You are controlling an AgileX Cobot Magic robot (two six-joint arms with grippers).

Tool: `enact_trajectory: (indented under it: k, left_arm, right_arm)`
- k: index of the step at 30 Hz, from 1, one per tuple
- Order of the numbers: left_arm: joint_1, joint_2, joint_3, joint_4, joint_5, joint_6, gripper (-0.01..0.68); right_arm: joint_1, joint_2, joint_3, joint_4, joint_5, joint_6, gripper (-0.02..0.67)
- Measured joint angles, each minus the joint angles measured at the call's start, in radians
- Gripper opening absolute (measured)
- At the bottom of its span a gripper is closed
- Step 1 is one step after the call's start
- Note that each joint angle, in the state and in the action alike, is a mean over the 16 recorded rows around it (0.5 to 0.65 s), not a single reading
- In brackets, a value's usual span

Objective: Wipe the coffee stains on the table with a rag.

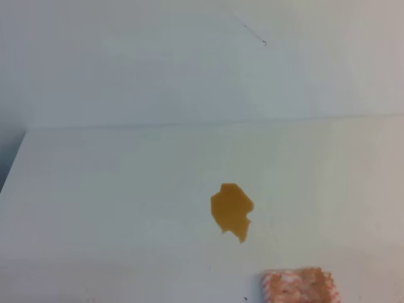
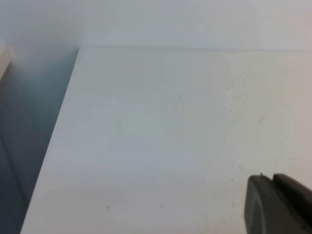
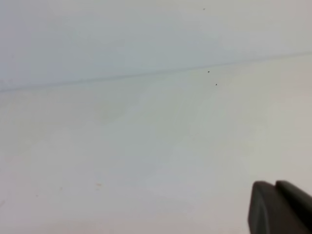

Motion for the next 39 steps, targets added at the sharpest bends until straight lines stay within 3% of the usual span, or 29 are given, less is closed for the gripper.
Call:
enact_trajectory:
  k: [31, 39]
  left_arm:
    - [0.0, 0.0, 0.0, 0.0, 0.0, 0.0, -0.001]
    - [0.0, 0.0, 0.0, 0.0, 0.0, 0.0, -0.001]
  right_arm:
    - [0.0, 0.0, 0.0, -0.005, -0.01, 0.0, -0.004]
    - [0.0, 0.0, 0.0, -0.008, -0.151, 0.001, -0.004]
